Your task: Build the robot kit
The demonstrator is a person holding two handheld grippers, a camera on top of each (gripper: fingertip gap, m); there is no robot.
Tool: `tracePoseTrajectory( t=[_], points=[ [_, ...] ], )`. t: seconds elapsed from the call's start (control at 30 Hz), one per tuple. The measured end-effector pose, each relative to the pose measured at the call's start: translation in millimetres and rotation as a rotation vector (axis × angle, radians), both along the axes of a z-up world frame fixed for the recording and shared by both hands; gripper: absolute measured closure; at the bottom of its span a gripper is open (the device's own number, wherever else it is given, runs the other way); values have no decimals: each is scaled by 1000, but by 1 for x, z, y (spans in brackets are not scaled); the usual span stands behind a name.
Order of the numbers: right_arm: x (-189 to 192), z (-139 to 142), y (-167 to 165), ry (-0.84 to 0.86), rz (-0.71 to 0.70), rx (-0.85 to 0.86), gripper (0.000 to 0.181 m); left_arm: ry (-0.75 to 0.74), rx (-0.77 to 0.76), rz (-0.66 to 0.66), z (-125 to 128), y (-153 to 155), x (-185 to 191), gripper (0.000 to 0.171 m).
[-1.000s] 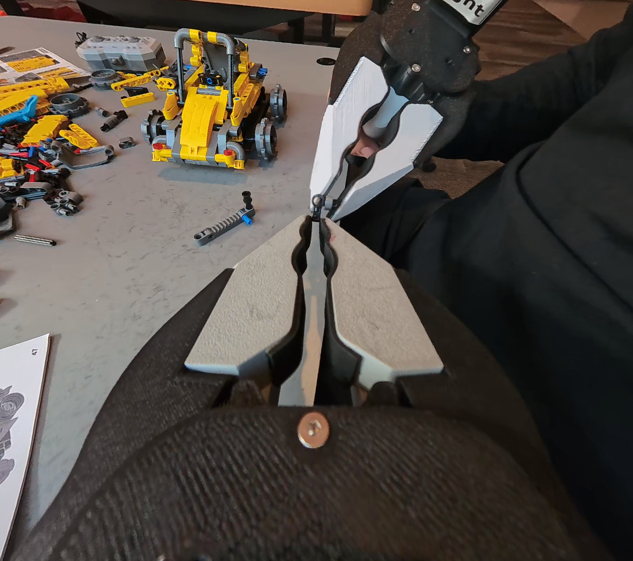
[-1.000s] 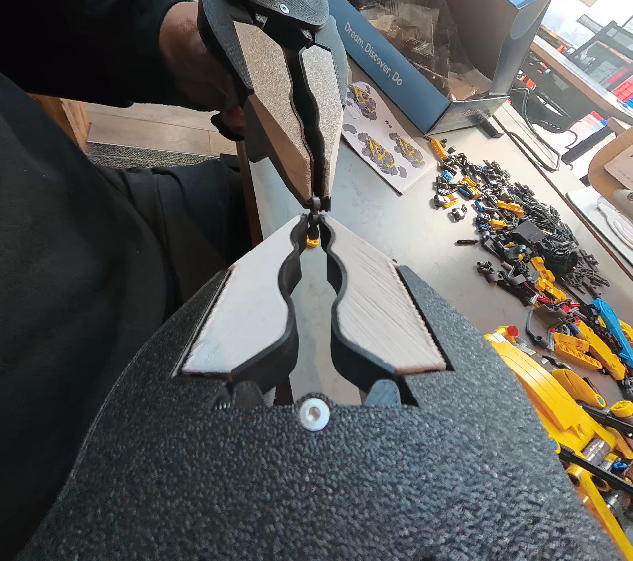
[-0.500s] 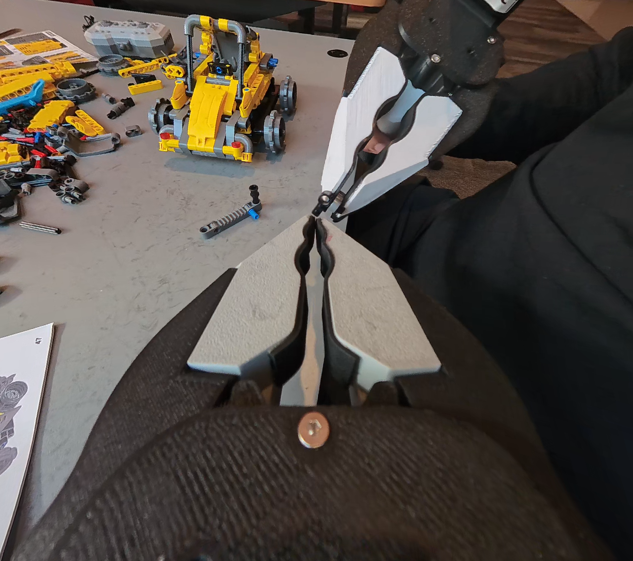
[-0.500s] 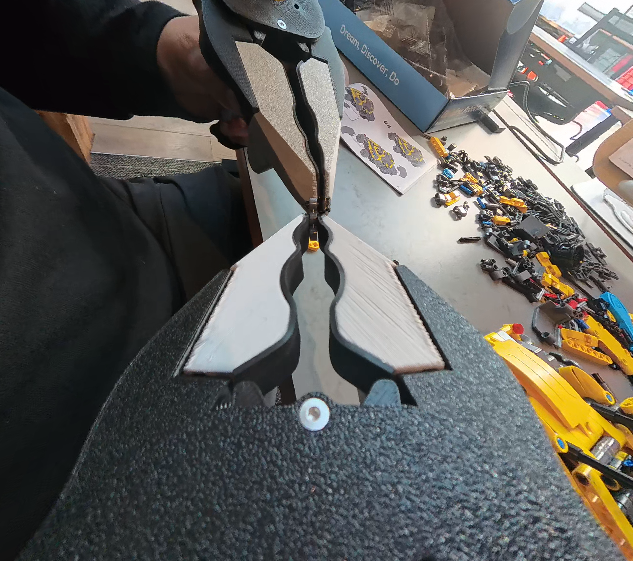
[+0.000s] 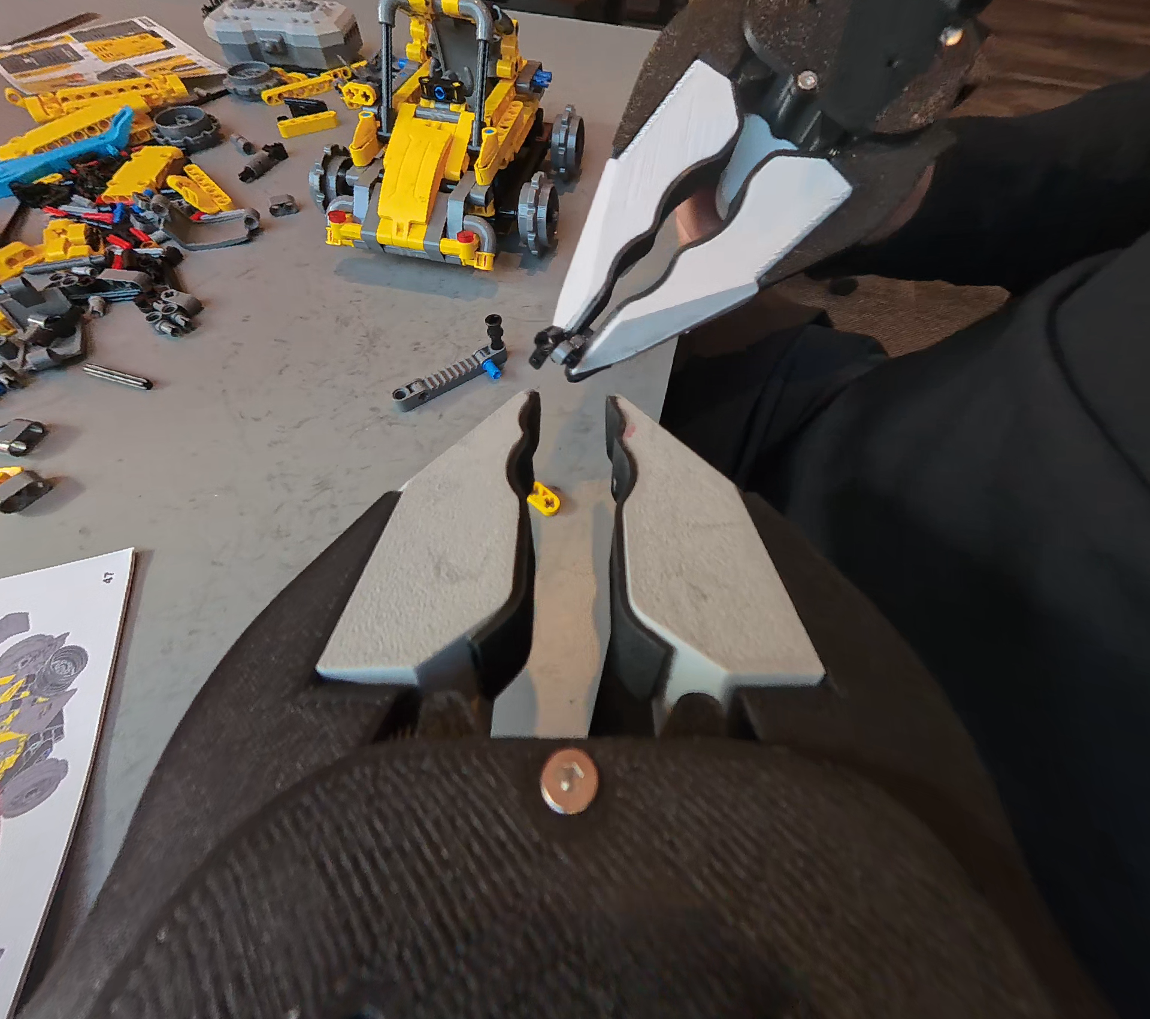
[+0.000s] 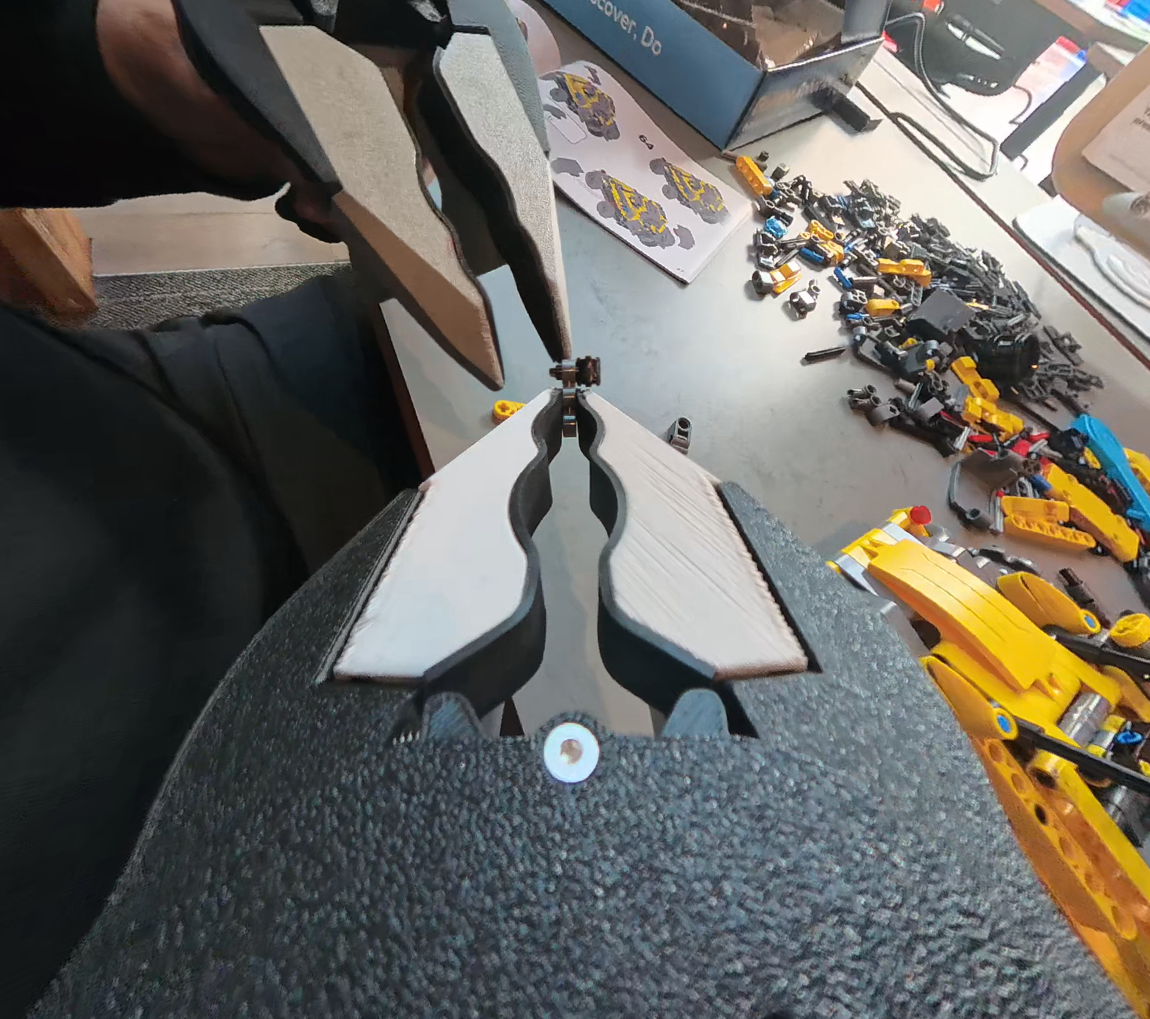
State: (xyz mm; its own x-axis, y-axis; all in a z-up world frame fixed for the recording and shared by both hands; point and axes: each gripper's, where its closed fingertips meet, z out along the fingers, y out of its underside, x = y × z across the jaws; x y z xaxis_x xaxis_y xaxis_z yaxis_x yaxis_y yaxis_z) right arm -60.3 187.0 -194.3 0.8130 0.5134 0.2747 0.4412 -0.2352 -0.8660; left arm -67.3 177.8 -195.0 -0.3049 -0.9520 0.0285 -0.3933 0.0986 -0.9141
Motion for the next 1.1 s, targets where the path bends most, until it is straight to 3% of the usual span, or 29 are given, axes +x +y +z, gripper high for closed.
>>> tracePoseTrajectory(
  t=[0.33,0.43,0.57,0.67,0.9,1.1],
  points=[
    [6,1,3,124,-82,-96,178,14,148,45,-8,1,4,145],
    [5,4,2,181,-86,-126,178,-4,271,87,-6,8,5,143],
    [3,5,0,229,-82,-158,178,-18,423,93,-9,5,8,154],
    [0,3,-1,267,-70,-197,178,-18,459,115,-8,6,11,147],
    [-6,2,-5,335,-54,-255,178,-8,531,106,-15,4,12,153],
    [-13,5,-6,375,-30,-282,178,-30,560,104,-12,4,9,169]
  ],
)
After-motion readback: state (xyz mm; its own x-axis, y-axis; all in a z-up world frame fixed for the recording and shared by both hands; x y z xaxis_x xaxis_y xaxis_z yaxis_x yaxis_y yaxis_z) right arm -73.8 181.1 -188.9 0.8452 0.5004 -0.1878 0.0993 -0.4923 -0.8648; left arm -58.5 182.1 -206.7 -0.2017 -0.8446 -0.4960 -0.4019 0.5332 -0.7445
